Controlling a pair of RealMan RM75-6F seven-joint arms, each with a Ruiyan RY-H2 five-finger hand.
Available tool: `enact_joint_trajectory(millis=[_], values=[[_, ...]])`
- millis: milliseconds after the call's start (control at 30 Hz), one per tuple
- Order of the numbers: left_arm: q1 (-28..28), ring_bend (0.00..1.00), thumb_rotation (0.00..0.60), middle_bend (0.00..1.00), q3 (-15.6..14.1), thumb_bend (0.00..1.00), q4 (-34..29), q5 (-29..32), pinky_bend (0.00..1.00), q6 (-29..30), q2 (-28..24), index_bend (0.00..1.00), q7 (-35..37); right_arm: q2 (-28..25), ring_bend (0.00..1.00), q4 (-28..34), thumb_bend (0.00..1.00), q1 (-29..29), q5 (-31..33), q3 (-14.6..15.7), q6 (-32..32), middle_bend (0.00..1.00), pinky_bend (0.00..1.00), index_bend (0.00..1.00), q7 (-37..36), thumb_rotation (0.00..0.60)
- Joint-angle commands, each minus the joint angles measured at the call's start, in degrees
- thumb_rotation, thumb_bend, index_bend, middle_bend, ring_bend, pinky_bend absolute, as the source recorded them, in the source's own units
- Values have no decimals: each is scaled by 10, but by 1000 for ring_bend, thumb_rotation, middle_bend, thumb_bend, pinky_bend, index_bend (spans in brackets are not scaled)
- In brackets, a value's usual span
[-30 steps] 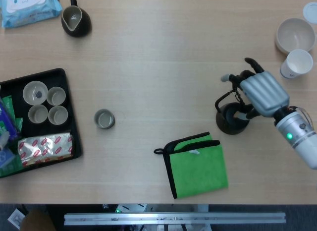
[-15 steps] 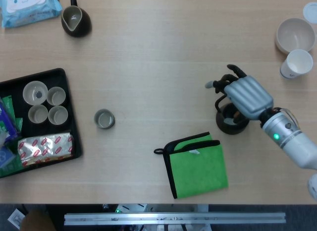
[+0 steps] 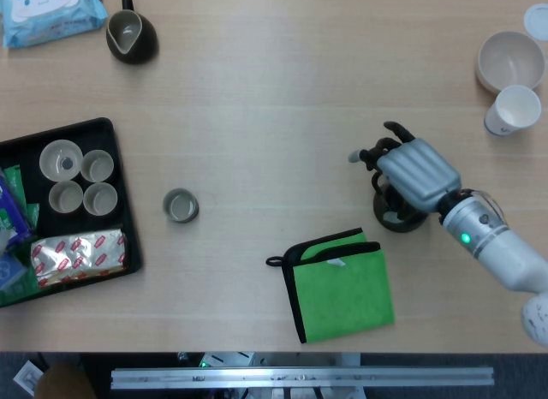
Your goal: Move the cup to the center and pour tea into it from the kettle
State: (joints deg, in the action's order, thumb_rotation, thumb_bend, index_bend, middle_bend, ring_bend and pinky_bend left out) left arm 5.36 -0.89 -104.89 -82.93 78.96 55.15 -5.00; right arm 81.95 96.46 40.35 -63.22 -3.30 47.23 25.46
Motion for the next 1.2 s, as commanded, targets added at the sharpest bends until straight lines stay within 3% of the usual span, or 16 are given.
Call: enact_joint_trajectory(millis=[33, 867, 1200], values=[[0, 20, 600, 34, -1, 282, 0, 0, 15, -1, 0, 52, 0, -7, 224, 8, 0, -3, -8, 8, 4, 372, 4, 225, -5, 590], [-2, 20, 600, 33, -3, 283, -6, -3, 15, 0, -3, 52, -4, -70, 224, 64, 0, -32, -134, 77, 9, 372, 4, 225, -81, 589], [0, 20, 600, 34, -3, 282, -9, -4, 15, -3, -3, 52, -5, -116, 224, 69, 0, -62, -194, 108, 44, 372, 4, 225, -103, 590]])
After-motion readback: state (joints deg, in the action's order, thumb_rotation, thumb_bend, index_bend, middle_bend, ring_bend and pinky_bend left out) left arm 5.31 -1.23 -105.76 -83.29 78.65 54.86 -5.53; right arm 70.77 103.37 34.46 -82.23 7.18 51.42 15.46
